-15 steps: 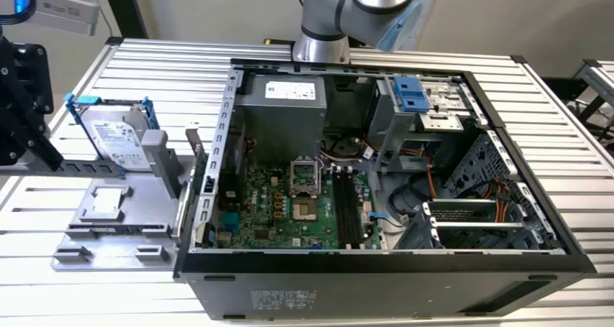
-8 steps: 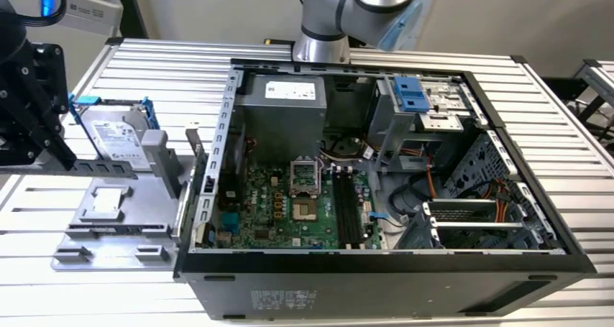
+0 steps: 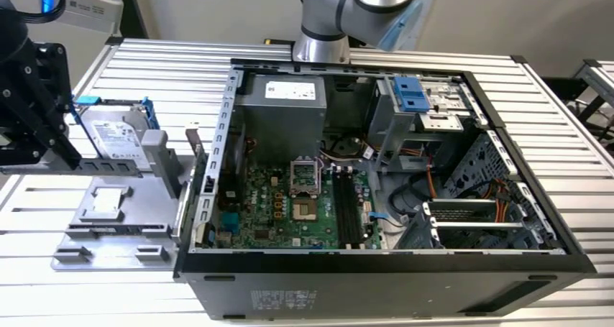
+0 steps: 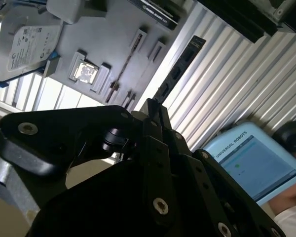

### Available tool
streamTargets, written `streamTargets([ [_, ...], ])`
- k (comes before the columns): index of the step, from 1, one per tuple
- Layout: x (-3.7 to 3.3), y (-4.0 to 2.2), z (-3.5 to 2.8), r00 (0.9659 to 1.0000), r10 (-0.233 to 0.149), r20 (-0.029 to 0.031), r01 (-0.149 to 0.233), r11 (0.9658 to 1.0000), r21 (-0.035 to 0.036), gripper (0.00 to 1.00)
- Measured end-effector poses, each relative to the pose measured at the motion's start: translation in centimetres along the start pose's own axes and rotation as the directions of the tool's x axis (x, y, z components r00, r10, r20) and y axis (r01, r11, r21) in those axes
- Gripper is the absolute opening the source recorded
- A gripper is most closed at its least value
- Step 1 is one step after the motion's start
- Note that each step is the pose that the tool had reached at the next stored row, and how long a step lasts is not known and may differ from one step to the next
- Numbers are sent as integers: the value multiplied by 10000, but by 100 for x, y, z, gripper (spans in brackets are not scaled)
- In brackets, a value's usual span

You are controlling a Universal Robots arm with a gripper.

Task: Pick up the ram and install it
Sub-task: 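Pick up the ram and move it above insertion slot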

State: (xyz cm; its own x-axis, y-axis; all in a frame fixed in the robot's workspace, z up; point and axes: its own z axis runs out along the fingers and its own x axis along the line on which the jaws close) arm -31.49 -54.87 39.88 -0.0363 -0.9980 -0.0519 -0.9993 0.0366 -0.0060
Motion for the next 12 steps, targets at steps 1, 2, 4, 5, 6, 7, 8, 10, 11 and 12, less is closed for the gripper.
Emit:
streamTargets([
  [1, 0, 0, 0, 10000, -3, 1, 3, 10000, 4, 0],
  [2, 0, 0, 0, 10000, -6, 1, 6, 10000, 7, 0],
  [4, 0, 1, 0, 10000, -6, 1, 6, 10000, 7, 0],
  [5, 0, 0, 0, 10000, -7, 1, 7, 10000, 7, 0],
  [6, 0, -4, 1, 10000, -6, 2, 6, 10000, 7, 0],
  [7, -1, -13, 1, 10000, -6, 1, 6, 10000, 7, 0],
  [8, -1, -24, 1, 10000, -6, 1, 6, 10000, 7, 0],
  [10, -2, -61, 1, 10000, -7, 0, 7, 10000, 6, 0],
  [11, -3, -82, 1, 10000, -8, 1, 8, 10000, 7, 0],
  [12, -4, -107, 1, 10000, -8, 1, 8, 10000, 6, 0],
])
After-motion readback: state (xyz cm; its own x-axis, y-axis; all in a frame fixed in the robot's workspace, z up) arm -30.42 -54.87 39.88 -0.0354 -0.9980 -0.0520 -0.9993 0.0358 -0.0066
